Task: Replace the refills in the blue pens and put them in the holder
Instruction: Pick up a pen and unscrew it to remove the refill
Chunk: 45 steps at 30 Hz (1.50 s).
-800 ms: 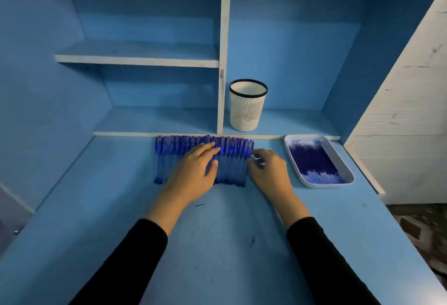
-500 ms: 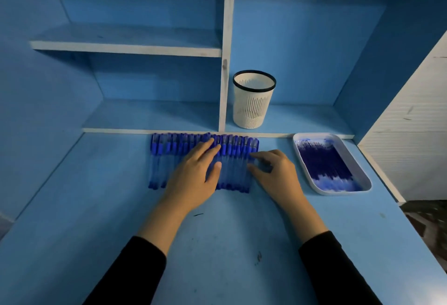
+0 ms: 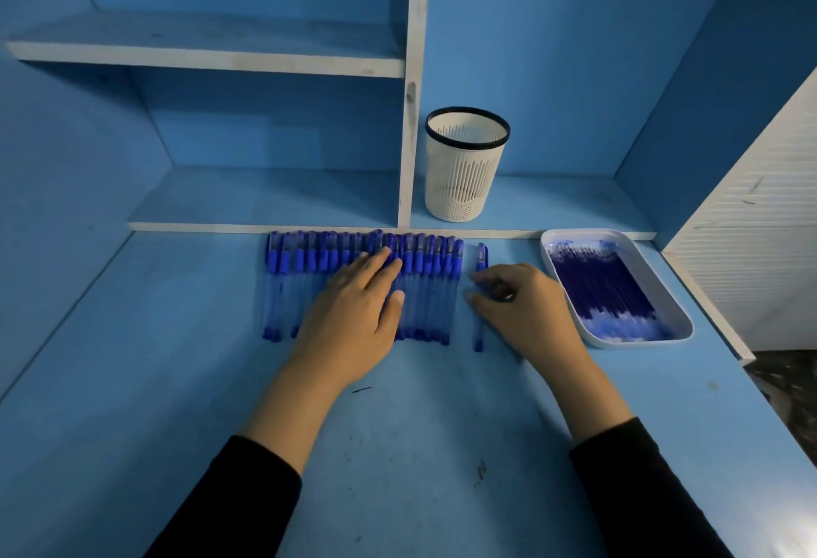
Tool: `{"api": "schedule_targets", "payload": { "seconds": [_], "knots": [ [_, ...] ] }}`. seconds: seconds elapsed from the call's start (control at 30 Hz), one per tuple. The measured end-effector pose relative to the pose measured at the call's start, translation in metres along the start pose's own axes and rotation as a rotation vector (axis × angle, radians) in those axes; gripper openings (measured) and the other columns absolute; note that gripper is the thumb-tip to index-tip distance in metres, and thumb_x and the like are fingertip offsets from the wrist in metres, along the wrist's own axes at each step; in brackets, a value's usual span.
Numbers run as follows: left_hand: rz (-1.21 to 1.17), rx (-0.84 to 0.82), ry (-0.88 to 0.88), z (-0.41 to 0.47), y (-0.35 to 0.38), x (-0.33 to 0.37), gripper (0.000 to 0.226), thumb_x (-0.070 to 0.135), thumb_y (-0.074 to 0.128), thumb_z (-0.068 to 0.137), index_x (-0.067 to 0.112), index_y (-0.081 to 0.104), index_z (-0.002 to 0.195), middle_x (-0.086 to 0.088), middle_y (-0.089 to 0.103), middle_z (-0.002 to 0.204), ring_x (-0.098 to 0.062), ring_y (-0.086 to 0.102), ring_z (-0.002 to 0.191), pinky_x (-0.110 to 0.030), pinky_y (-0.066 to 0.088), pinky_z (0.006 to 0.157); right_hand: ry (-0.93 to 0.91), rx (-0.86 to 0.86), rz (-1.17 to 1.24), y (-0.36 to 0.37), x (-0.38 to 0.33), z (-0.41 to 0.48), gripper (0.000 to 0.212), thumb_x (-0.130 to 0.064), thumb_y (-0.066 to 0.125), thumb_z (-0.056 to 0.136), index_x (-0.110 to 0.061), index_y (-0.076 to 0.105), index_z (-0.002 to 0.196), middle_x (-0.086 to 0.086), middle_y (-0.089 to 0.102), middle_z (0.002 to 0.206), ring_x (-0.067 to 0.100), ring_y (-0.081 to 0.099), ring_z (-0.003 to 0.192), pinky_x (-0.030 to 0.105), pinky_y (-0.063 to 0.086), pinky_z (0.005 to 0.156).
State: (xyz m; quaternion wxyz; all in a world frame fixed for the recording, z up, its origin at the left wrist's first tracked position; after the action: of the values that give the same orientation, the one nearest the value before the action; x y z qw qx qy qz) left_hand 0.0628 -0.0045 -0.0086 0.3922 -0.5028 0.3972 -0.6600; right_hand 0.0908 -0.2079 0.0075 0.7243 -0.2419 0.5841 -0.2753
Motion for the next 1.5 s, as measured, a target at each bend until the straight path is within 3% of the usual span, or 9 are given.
{"api": "schedule_targets", "payload": {
  "seconds": [0.2,0.37,0.47,0.57,0.8,1.0,1.2,1.33,1.5],
  "knots": [
    [0.031,-0.02,-0.012,-0.002,-0.004,0.003,0.053,0.043,0.022,0.105,0.024,0.026,0.155,0.008,0.014,0.163,-0.015,0.01,0.151,-0.03,0.009,0.12,0.132,0.001,0.119,-0.007,0.007,-0.002,0.02,-0.011,0.073,0.081,-0.018,0.075,0.1,-0.005,0.07,0.086,0.002,0.061,0.071,-0.002,0.039,0.063],
    [0.075,-0.038,0.005,-0.004,-0.009,0.008,0.054,0.043,0.024,0.106,0.023,0.021,0.156,0.007,0.007,0.164,-0.012,0.004,0.151,-0.028,0.007,0.119,0.229,0.015,0.462,-0.009,0.004,-0.016,0.016,-0.006,0.069,0.085,-0.013,0.075,0.099,-0.003,0.069,0.072,0.004,0.06,0.063,0.016,0.047,0.067],
    [-0.138,0.092,0.021,-0.006,-0.019,0.019,0.051,0.042,0.031,0.105,0.022,0.035,0.152,0.006,0.029,0.159,-0.011,0.028,0.146,-0.032,0.026,0.117,0.274,-0.033,0.775,-0.003,-0.01,-0.029,0.02,-0.001,0.068,0.085,-0.014,0.074,0.1,-0.001,0.074,0.082,0.005,0.064,0.071,0.015,0.05,0.069],
    [-0.569,0.191,-0.032,-0.013,-0.019,0.028,0.048,0.046,0.041,0.101,0.025,0.048,0.144,0.007,0.063,0.131,-0.013,0.06,0.118,-0.034,0.047,0.103,0.229,-0.088,0.949,0.005,-0.028,-0.04,0.022,0.0,0.068,0.084,-0.011,0.073,0.102,0.003,0.076,0.092,0.008,0.067,0.08,0.017,0.051,0.072],
    [-1.018,0.269,-0.095,-0.025,-0.027,0.049,0.039,0.014,0.054,0.1,0.01,0.052,0.138,0.006,0.068,0.116,0.008,0.064,0.103,-0.008,0.045,0.09,0.156,-0.055,1.016,0.008,-0.043,-0.059,0.022,0.002,0.068,0.084,-0.009,0.072,0.103,0.003,0.076,0.095,0.012,0.07,0.091,0.019,0.052,0.077],
    [-1.181,0.306,-0.129,-0.029,-0.027,0.05,0.037,0.016,0.063,0.095,0.032,0.057,0.128,0.002,0.075,0.103,-0.004,0.068,0.098,-0.019,0.051,0.09,0.112,-0.074,0.977,0.009,-0.047,-0.063,0.024,0.003,0.068,0.084,-0.006,0.073,0.106,0.004,0.075,0.099,0.016,0.07,0.096,0.024,0.055,0.083],
    [-1.155,0.316,-0.098,-0.032,-0.034,0.041,0.036,0.01,0.065,0.092,0.027,0.063,0.125,0.012,0.073,0.087,-0.008,0.069,0.079,-0.024,0.056,0.077,0.101,0.04,1.025,-0.003,-0.039,-0.056,0.018,-0.002,0.068,0.085,-0.008,0.072,0.101,-0.002,0.072,0.081,0.008,0.064,0.077,0.019,0.051,0.072],
    [-1.032,0.158,-0.064,-0.041,-0.03,0.035,0.034,0.015,0.072,0.087,0.036,0.069,0.113,0.013,0.072,0.088,-0.014,0.061,0.066,-0.034,0.059,0.068,0.004,-0.017,1.035,-0.005,-0.041,-0.055,0.03,-0.013,0.068,0.082,-0.016,0.066,0.112,0.004,0.071,0.088,0.012,0.066,0.087,0.024,0.053,0.08],
    [-0.954,0.061,-0.057,-0.054,-0.022,0.028,0.029,0.019,0.074,0.084,0.039,0.07,0.103,0.013,0.072,0.091,-0.015,0.061,0.062,-0.021,0.05,0.052,-0.044,-0.045,0.923,0.007,-0.04,-0.058,0.015,-0.007,0.068,0.084,-0.009,0.067,0.099,0.003,0.067,0.081,0.012,0.062,0.078,0.028,0.052,0.076]
  ]
}}
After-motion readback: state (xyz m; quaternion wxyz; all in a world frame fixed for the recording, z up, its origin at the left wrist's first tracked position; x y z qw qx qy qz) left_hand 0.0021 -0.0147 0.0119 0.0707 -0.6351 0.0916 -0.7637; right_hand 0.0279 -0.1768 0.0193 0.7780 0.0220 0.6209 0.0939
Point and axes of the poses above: each hand's wrist, its own z-axis towards the middle knuckle, its own y-axis out of the palm, x = y × z, the point moved 5 cm from there along z, towards the middle knuckle
